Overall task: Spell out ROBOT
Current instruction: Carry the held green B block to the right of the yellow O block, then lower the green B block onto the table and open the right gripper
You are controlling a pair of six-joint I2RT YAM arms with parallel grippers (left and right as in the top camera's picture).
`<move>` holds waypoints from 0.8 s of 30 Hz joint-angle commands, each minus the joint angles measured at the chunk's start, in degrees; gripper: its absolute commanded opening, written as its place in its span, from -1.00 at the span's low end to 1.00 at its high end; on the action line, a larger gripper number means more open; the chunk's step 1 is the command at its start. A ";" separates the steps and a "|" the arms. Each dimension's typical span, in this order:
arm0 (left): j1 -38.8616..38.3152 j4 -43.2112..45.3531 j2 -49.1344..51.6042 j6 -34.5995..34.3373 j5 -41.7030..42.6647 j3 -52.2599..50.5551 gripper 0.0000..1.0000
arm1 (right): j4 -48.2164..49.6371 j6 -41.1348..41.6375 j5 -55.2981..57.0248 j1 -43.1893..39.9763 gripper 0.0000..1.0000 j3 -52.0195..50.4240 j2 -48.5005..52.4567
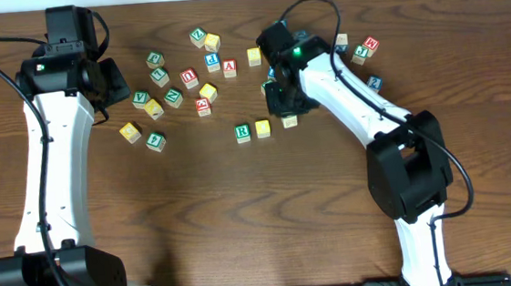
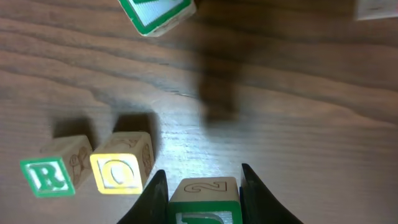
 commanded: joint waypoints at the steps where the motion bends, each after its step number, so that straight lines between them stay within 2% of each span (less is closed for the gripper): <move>1: 0.17 0.07 0.72 0.07 -0.72 -0.09 0.00 | 2.73 1.16 -1.70 1.03 -0.67 -2.73 0.39; 10: 0.17 0.09 0.72 0.04 -0.72 -0.09 0.00 | 6.25 2.64 -1.68 1.99 -0.66 -7.48 0.39; 24: 0.17 0.09 0.72 -0.13 -0.70 -0.09 0.00 | 9.16 3.08 -0.26 2.03 -0.59 -8.22 0.39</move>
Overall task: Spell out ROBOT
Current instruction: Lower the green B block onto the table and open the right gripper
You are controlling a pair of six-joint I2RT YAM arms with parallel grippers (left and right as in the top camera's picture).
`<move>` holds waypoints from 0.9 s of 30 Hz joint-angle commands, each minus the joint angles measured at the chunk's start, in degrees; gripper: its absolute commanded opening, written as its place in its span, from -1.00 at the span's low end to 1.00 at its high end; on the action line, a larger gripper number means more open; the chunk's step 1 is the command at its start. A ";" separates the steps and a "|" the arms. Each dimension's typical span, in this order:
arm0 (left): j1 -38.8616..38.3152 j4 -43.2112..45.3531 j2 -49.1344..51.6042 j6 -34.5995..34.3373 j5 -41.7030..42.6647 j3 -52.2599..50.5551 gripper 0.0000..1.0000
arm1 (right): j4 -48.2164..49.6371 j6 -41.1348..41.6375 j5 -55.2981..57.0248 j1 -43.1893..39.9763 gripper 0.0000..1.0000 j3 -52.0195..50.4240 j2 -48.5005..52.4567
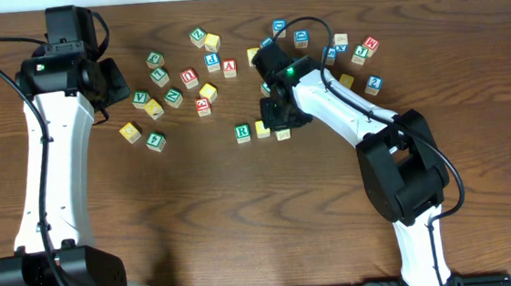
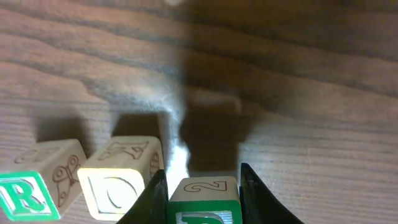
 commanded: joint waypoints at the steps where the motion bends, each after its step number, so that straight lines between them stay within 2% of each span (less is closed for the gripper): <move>1: 0.17 0.04 0.72 -0.13 -0.70 -0.09 -0.01 | 1.22 1.18 1.29 0.20 -0.59 -0.70 0.35; 10: 0.17 0.04 0.72 -0.13 -0.70 -0.09 0.00 | 3.87 1.27 1.99 0.20 -0.49 -1.33 0.37; 19: 0.17 0.04 0.72 -0.13 -0.70 -0.09 -0.01 | 4.20 1.68 1.99 0.20 -0.27 -1.86 0.37; 27: 0.17 0.04 0.72 -0.13 -0.50 -0.09 0.00 | 4.61 1.66 1.99 0.13 -0.22 -1.70 0.22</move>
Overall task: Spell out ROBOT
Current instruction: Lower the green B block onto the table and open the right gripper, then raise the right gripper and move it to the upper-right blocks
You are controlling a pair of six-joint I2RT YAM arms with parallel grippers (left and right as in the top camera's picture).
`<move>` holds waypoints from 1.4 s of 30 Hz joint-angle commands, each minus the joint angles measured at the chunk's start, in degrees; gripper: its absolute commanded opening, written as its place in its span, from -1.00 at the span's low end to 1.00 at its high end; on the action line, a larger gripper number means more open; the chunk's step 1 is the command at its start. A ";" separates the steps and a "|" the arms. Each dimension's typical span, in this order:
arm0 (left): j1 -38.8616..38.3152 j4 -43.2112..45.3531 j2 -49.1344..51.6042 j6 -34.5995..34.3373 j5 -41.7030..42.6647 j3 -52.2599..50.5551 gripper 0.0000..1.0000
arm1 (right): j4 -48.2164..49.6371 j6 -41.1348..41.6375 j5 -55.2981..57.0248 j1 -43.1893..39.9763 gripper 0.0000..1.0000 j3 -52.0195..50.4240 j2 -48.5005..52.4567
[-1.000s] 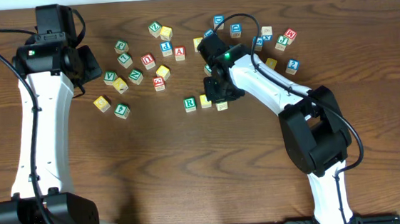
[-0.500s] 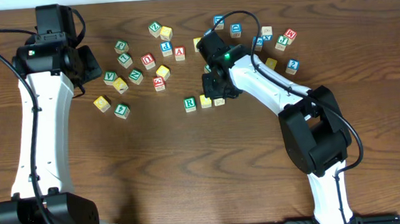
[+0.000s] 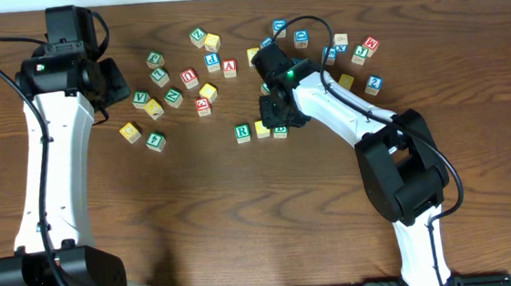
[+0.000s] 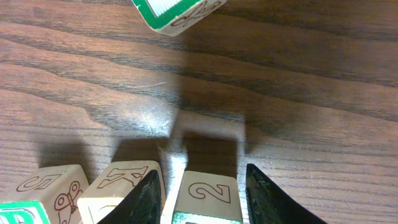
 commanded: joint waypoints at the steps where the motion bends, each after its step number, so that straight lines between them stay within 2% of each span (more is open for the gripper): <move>1: 0.17 0.04 0.72 -0.15 -0.48 -0.09 0.00 | 0.31 0.66 0.63 -0.07 -0.22 0.04 0.04; 8: 0.17 0.04 0.72 -0.15 -0.46 -0.09 -0.01 | 0.26 0.17 0.63 -1.73 -0.20 2.69 -3.32; 19: 0.13 0.02 0.72 -1.64 1.11 -0.09 0.00 | -0.42 -1.70 0.20 -4.35 0.04 2.86 -13.94; 22: 0.13 0.02 0.72 -1.64 2.43 -0.09 0.00 | -0.87 -2.36 -0.72 -4.94 0.06 2.89 -15.23; 34: 0.11 0.02 0.72 -1.64 5.79 -0.09 0.00 | -2.89 -4.11 -4.33 -7.37 0.09 4.13 -15.50; 42: -1.60 0.74 0.72 -1.62 5.75 -0.09 0.00 | -7.85 -8.02 -4.44 -9.53 0.16 12.26 -15.45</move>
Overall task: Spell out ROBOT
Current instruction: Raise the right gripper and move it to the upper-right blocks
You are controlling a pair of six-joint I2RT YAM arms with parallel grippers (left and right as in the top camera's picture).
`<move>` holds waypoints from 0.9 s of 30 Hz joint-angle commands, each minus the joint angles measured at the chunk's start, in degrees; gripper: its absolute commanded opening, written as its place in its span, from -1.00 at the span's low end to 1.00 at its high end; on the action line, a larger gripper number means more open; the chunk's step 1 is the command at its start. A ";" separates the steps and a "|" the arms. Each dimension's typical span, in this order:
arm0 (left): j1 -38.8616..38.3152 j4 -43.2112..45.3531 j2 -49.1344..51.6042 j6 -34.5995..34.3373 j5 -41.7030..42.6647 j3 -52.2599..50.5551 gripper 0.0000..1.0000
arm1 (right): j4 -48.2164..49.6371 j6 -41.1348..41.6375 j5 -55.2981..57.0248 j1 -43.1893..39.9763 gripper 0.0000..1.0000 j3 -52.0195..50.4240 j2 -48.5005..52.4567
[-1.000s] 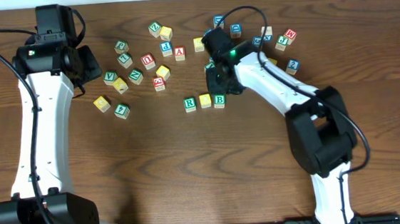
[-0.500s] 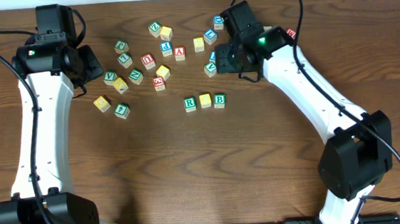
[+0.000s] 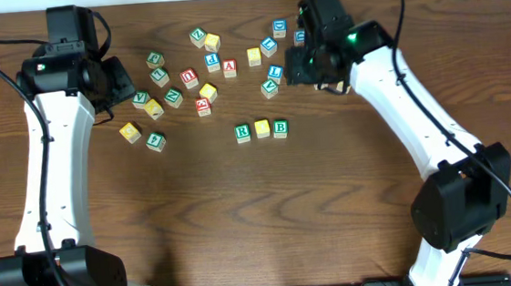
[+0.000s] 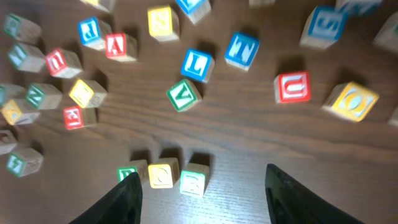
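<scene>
Three blocks stand in a row mid-table: green R (image 3: 243, 132), yellow O (image 3: 262, 129) and green B (image 3: 280, 128). The right wrist view shows the same row, R (image 4: 127, 175), O (image 4: 163, 175), B (image 4: 194, 181), low in frame. My right gripper (image 3: 311, 64) hangs open and empty high over the far block cluster (image 4: 208, 208), well apart from the row. A second yellow O block (image 4: 351, 101) and a blue T block (image 4: 241, 50) lie loose there. My left gripper (image 3: 112, 81) rests at the far left; its jaws do not show.
Loose letter blocks are scattered along the far side: blue L (image 4: 198, 64), green V (image 4: 183, 94), red U (image 4: 292, 87), blue S (image 4: 324, 25), red A (image 3: 228, 66). Another group lies left of centre near a yellow block (image 3: 129, 132).
My right gripper was low at the row with its fingers either side of the just-placed green B block. It is now raised and back over the far cluster, wide open. The B stays beside O.
My right gripper held the green B block, first to the right of the R and O pair, then close beside the O. Then the block stood on the table touching the row with the fingers parted. Now the gripper is away and R, O, B stand together.
</scene>
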 commanded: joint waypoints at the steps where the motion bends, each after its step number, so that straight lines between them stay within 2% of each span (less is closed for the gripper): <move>1: -1.40 0.57 0.66 -0.28 0.31 -0.09 0.00 | -1.60 -3.17 -0.22 -1.14 0.17 5.33 -0.63; 7: -2.51 1.73 0.66 -0.28 0.31 -0.09 0.00 | -2.60 -3.54 -0.07 -3.39 0.17 9.90 -0.59; 18: -6.32 2.23 5.03 -0.28 0.31 -0.09 0.00 | -2.49 -3.54 -0.02 -5.73 0.25 9.97 -0.59; 27: -10.19 6.45 8.76 0.39 0.33 -0.09 -0.01 | -3.93 -3.08 -0.04 -5.62 0.26 9.97 0.02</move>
